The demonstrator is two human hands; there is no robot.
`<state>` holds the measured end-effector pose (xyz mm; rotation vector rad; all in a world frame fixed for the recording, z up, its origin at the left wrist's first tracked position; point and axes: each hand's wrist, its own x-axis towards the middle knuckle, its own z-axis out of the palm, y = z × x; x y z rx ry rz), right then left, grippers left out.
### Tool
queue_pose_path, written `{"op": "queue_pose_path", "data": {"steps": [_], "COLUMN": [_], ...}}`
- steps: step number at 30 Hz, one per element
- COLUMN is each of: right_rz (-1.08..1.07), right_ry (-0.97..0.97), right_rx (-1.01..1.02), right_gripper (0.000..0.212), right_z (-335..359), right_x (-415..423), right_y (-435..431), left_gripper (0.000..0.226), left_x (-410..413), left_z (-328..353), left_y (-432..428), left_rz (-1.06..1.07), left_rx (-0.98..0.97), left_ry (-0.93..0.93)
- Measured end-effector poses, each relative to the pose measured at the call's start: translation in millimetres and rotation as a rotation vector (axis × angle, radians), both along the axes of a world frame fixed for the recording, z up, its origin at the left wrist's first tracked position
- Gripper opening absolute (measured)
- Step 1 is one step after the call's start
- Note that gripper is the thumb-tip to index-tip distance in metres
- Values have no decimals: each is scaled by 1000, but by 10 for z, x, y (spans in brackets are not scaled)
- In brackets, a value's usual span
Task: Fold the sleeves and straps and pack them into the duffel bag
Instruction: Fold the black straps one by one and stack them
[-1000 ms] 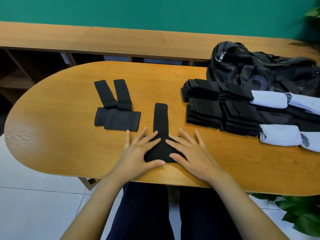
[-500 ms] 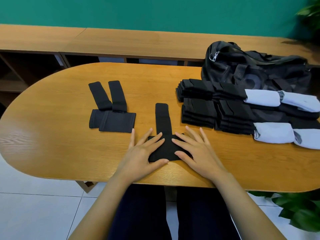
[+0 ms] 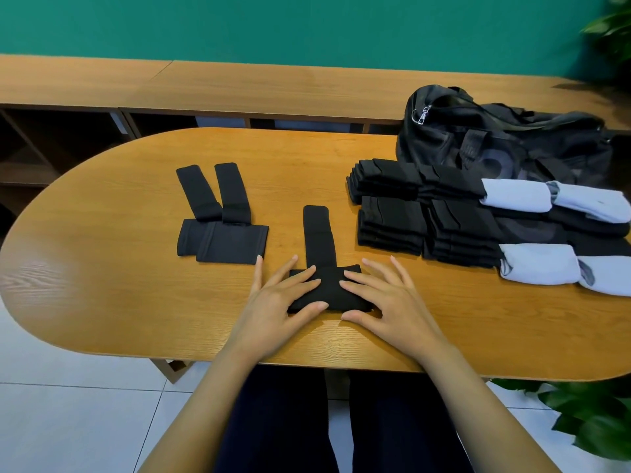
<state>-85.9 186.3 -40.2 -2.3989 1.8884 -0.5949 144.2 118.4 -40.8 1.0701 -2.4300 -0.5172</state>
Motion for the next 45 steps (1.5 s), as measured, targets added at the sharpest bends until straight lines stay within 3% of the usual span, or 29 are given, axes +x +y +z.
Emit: {"op": "queue_pose_path", "data": {"steps": [17, 21, 25, 32, 38, 43, 45], "right_rz": [-38, -75, -132, -288, -338, -334, -317], "right_ry": [-133, -189, -269, -401, -303, -157, -95], "right_rx": [-159, -240, -242, -177, -245, -124, -122], "right_gripper": [52, 58, 58, 53, 45, 40, 48], "right_z": [5, 48, 111, 230, 291, 235, 222], "right_x": [-2, 44, 103, 210, 241, 198, 200], "right_y": [4, 5, -20, -113, -250, -320, -277], "left_gripper": [54, 65, 56, 58, 35, 56, 65], "left_x": [27, -11, -51, -153, -226, -217, -175], "left_z": [-2, 37, 72, 117, 192, 219, 188], "left_y": [76, 139, 177, 94, 34, -17, -40], "left_rz": [-18, 77, 156, 342, 487, 512, 485], "left_rx": [-131, 13, 2, 15, -67, -27, -59], "left_ry": [166, 270, 341, 303, 246, 163, 117]}}
